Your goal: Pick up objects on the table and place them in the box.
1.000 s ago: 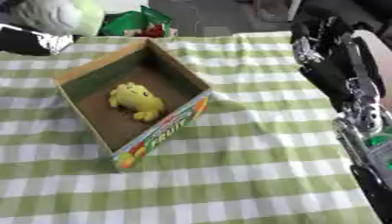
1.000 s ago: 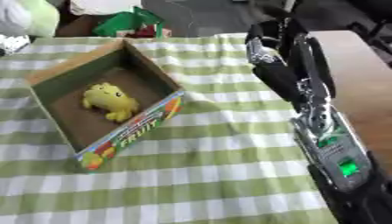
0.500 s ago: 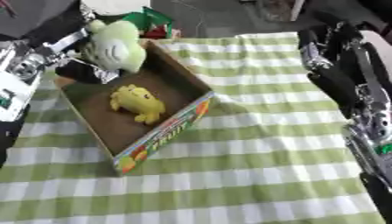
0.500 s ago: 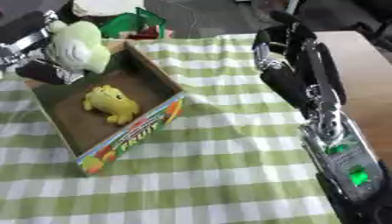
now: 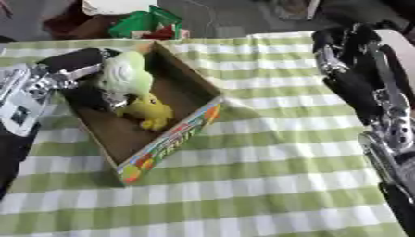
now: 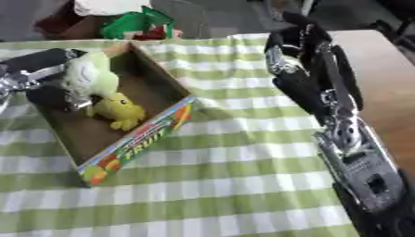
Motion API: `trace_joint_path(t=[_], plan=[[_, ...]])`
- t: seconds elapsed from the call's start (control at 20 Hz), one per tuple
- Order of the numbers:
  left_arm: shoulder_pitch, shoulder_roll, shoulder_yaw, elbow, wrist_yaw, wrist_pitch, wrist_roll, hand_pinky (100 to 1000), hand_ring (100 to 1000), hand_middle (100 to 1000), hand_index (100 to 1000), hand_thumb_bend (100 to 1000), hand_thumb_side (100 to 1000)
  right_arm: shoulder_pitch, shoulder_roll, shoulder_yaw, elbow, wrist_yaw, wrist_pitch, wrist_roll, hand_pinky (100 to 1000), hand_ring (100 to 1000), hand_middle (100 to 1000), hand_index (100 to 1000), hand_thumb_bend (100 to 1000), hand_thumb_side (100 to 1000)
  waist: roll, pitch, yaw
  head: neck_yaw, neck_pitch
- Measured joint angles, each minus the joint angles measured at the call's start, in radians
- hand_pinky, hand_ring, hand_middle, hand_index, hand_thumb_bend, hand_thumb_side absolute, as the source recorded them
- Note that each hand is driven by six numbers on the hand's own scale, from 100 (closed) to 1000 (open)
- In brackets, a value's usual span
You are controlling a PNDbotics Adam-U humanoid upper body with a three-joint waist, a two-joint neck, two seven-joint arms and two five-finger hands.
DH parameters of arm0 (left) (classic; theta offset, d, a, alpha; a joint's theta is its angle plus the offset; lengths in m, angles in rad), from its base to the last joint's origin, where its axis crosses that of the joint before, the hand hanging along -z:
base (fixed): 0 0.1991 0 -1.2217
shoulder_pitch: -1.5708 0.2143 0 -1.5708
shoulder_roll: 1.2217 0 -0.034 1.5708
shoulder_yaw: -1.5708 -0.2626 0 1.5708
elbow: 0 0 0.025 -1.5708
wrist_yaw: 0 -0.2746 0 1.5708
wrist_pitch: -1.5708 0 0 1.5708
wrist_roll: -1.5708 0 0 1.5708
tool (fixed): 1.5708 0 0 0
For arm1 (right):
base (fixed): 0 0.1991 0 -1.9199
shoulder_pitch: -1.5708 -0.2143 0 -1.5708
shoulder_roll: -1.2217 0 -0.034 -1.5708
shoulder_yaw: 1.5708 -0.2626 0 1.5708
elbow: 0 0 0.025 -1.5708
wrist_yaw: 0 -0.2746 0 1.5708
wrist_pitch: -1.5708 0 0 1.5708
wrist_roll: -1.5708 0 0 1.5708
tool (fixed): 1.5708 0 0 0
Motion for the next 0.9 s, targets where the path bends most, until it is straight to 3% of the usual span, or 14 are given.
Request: trace_joint_path(t=[0.35,0.7,0.8,0.85,0.9], plan=[[0.0,0.0,0.022,-0.03,-0.073,-0.001,-0.009,719,900,887,985,467,996,0.001,0.0,0.0,0.0,0.0,0.0,0.0,817,799,658,890,100,435,-0.005,0.0,0.003,-0.003,0.0],[0.0,0.0,0.023,-0.085,-0.062,-0.005,0.034,730,907,900,1000,564,1000,0.002,0.001,0.0,0.0,0.0,0.0,0.0,818,800,658,891,100,434,-0.005,-0.004,0.007,-0.004,0.002],[0.0,0.0,0.018,-0.092,-0.061,-0.002,0.038,735,910,913,1000,526,949,0.002,0.001,0.0,0.0,0.0,0.0,0.001,817,800,658,890,100,434,-0.004,-0.007,0.006,-0.004,0.002],[0.0,0.0,0.018,-0.092,-0.06,-0.002,0.038,745,914,929,1000,422,821,0.002,0.001,0.0,0.0,-0.002,0.0,0.001,817,800,658,890,100,434,-0.004,-0.008,0.005,-0.004,0.002],[0.0,0.0,0.017,-0.092,-0.058,-0.003,0.037,753,918,947,1000,251,644,0.002,0.001,0.0,0.0,-0.003,0.0,0.001,817,800,658,890,100,434,-0.004,-0.008,0.004,-0.004,0.002]])
